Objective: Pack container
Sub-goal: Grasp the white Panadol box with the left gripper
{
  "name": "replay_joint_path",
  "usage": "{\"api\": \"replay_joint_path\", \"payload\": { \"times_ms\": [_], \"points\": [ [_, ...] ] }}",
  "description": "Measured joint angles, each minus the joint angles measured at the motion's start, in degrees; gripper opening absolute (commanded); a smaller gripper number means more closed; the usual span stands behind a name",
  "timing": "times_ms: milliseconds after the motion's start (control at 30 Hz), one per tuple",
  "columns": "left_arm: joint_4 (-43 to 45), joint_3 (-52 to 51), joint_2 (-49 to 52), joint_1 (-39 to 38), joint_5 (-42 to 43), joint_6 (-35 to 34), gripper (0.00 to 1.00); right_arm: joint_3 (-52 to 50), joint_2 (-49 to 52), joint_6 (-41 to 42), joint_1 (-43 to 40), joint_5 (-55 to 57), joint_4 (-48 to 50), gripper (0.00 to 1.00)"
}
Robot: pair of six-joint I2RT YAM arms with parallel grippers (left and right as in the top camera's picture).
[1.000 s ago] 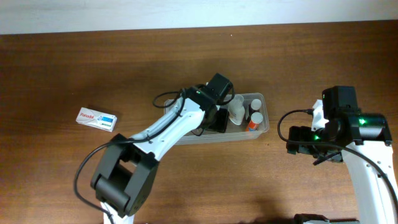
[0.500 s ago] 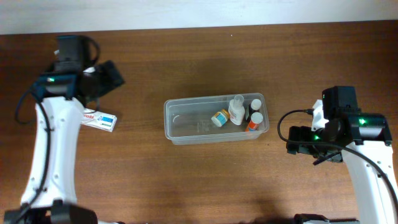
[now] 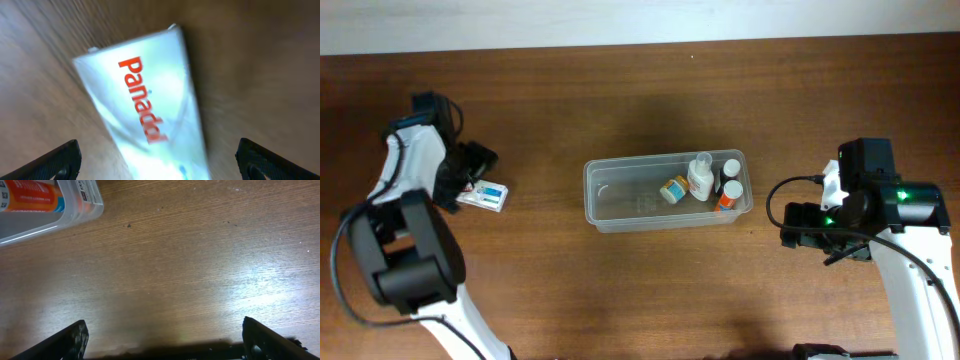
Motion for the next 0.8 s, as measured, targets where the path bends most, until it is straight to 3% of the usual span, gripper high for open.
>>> {"api": "replay_joint_path", "payload": {
  "times_ms": [167,300,500,800],
  "points": [
    [0.92,-0.02,3.52,0.11,0.70,-1.01,0.98,0.00,0.00,-0.02,0.00,-0.02,-0.02,0.89],
    [1.05,-0.02,3.56,0.11,0.94,-1.36,0.69,0.00,0.00,-0.02,0.00,0.00,0.00,0.89],
    [-1.11,0.00,3.56,0.11,1.14,-1.55,0.50,0.00,0.00,-0.02,0.00,0.00,0.00,0.89],
    [-3.34,0.00,3.56,0.11,1.11,-1.14,0.41,0.00,0.00,-0.02,0.00,0.00,-0.02,0.90]
  ]
}}
